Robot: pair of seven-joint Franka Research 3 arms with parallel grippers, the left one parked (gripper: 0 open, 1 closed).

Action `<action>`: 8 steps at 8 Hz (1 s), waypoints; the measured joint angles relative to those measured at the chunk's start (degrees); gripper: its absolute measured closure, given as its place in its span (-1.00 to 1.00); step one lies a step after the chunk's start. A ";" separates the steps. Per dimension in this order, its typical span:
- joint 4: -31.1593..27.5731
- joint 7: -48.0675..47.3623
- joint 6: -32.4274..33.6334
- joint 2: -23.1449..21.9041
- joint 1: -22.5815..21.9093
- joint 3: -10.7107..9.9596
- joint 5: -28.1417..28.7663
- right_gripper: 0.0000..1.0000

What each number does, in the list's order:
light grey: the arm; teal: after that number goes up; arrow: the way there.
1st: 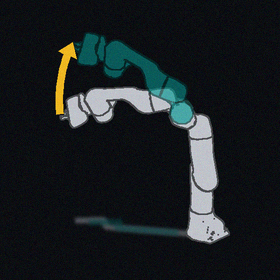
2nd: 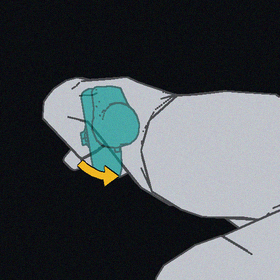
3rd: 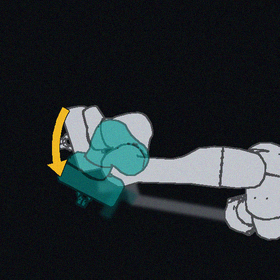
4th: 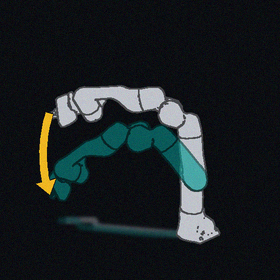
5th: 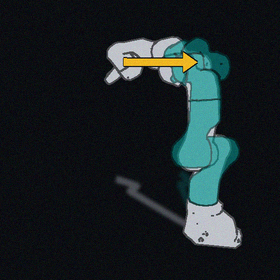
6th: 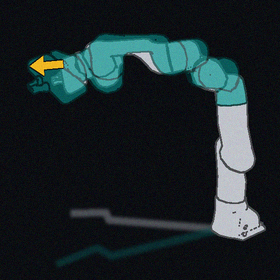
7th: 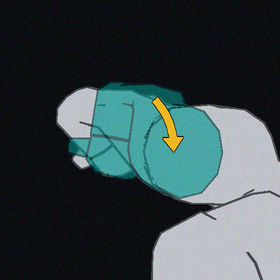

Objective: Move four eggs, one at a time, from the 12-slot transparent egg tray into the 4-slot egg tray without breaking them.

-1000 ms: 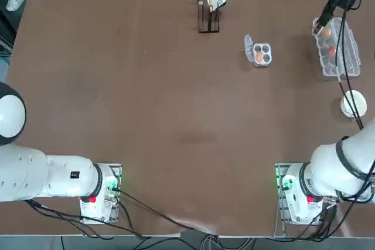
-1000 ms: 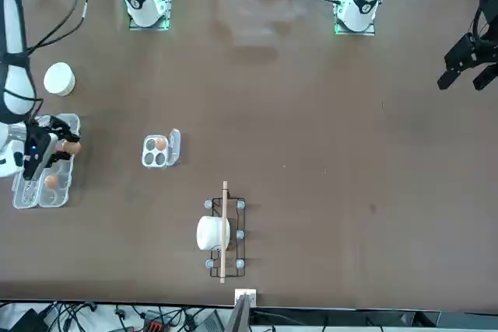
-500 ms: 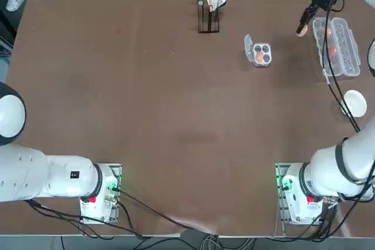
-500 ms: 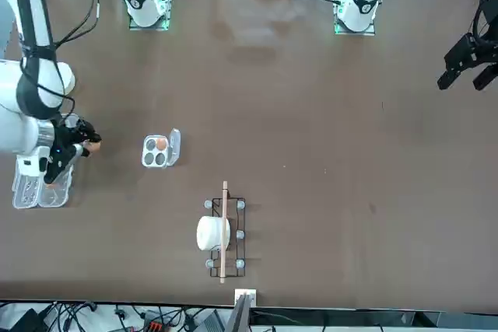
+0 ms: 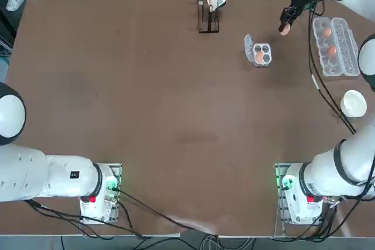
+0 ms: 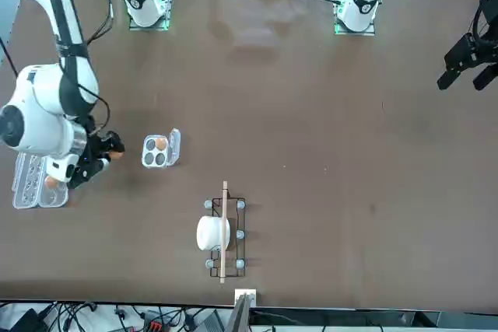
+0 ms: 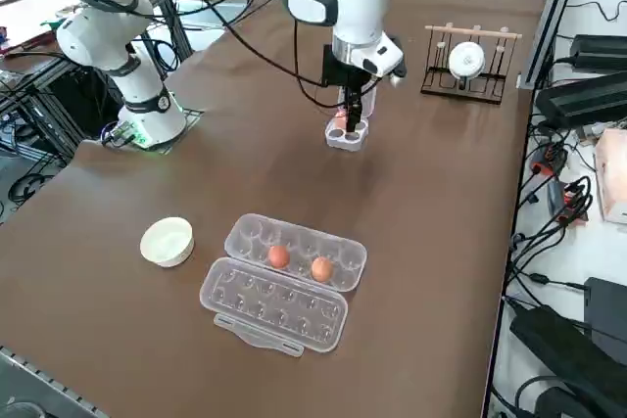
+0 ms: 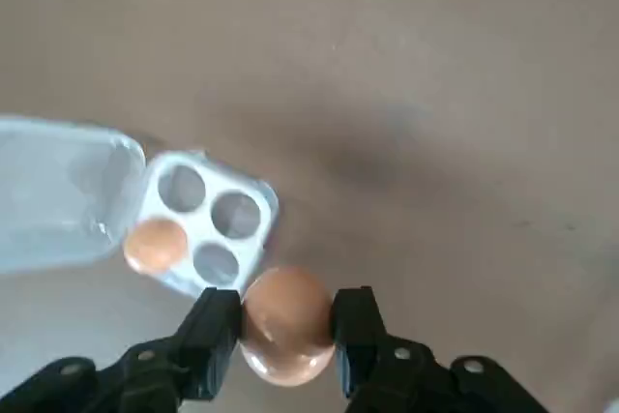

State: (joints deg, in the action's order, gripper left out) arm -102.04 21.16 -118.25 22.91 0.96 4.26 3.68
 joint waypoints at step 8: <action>-3.54 -19.59 -11.09 3.72 -8.86 0.03 0.00 -0.14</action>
State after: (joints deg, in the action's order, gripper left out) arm -105.58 1.57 -129.34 26.62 -7.90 4.29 3.67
